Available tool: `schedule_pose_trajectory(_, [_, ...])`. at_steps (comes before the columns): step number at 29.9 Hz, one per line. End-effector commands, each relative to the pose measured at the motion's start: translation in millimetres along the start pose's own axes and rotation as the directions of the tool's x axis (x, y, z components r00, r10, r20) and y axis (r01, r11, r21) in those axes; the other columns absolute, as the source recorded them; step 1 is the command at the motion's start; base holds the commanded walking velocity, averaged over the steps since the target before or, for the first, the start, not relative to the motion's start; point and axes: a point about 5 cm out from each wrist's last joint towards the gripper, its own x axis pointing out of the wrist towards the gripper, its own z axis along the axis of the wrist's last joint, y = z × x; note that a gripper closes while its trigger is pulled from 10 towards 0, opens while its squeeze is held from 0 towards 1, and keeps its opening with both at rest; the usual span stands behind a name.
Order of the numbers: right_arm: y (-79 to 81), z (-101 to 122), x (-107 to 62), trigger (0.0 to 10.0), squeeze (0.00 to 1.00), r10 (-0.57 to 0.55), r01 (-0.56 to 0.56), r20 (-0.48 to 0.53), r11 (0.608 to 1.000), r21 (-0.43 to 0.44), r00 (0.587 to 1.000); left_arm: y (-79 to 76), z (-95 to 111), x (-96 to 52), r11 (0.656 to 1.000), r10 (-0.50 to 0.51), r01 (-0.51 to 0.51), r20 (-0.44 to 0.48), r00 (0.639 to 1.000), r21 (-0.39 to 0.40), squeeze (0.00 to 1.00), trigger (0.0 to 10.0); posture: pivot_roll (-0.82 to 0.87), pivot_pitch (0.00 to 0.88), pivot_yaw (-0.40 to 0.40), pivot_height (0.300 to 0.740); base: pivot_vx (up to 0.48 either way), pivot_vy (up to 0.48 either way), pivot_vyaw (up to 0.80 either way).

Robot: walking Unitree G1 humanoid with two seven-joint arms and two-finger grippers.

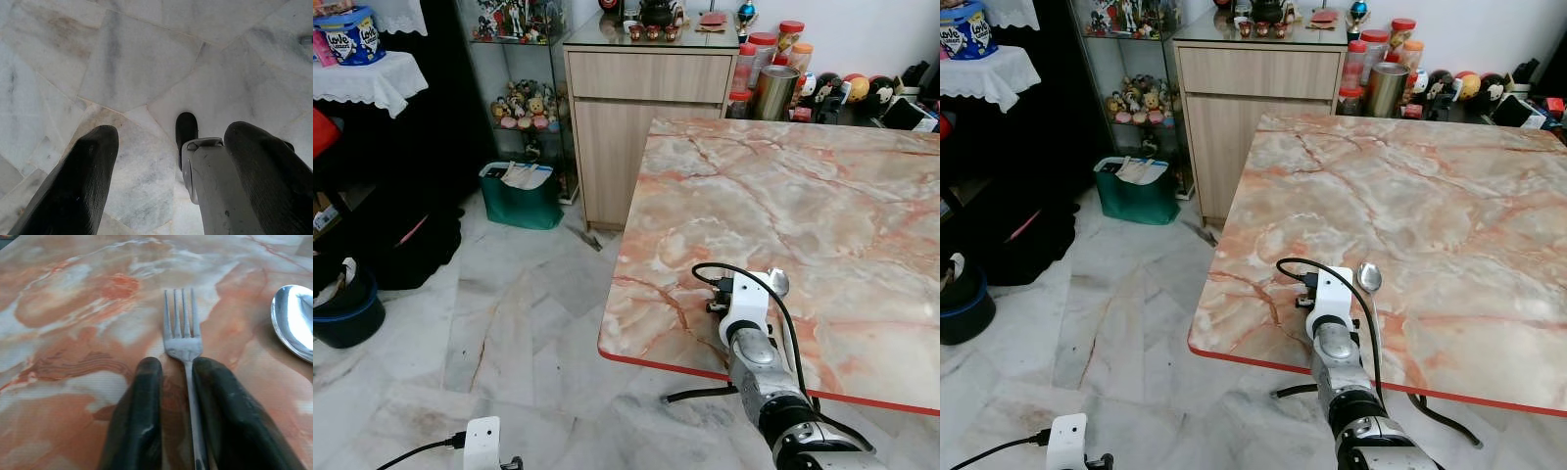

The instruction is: Setting the table

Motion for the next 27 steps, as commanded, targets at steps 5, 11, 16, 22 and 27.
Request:
schedule_pose_trajectory(5, [0.8, -15.8, -2.9, 0.0, 0.00, 0.008, -0.008, -0.077, 1.000, -0.008, 0.997, -3.5, -2.6, -0.1, 1.000, -0.018, 0.017, -0.019, 1.000, -0.010, 0.00, 10.0, -0.03, 0.000, 0.001, 0.740, 0.000, 0.000, 0.00])
schedule_pose_trajectory(11, [3.6, -12.2, -2.4, 0.0, 0.00, 0.017, -0.017, -0.058, 1.000, 0.002, 0.998, -3.5, -1.9, 0.0, 1.000, -0.019, 0.019, -0.019, 1.000, -0.006, 0.00, 10.0, -0.03, 0.000, 0.003, 0.740, 0.000, 0.000, 0.00])
schedule_pose_trajectory(16, [9.6, -0.8, -1.0, 0.0, 0.00, 0.038, -0.038, -0.005, 0.999, 0.023, 0.999, -3.5, -0.9, 0.2, 1.000, -0.020, 0.020, -0.017, 1.000, -0.006, 0.00, 10.0, -0.03, 0.000, 0.003, 0.740, 0.000, 0.000, 0.00])
schedule_pose_trajectory(22, [17.2, 12.2, 0.0, 0.0, 0.00, 0.065, -0.067, 0.050, 0.997, 0.036, 0.997, -4.3, -0.2, 0.3, 1.000, -0.021, 0.021, -0.016, 1.000, -0.008, 0.00, 10.0, -0.03, 0.000, 0.003, 0.740, 0.000, 0.000, 0.00])
schedule_pose_trajectory(27, [29.1, 48.4, -0.1, 10.0, 0.00, 0.103, -0.110, 0.209, 0.994, 0.023, 0.972, -3.7, 1.3, 0.5, 1.000, -0.012, 0.012, -0.007, 1.000, -0.015, 0.00, 10.0, -0.04, 0.000, 0.003, 0.740, 0.000, 0.000, 0.00])
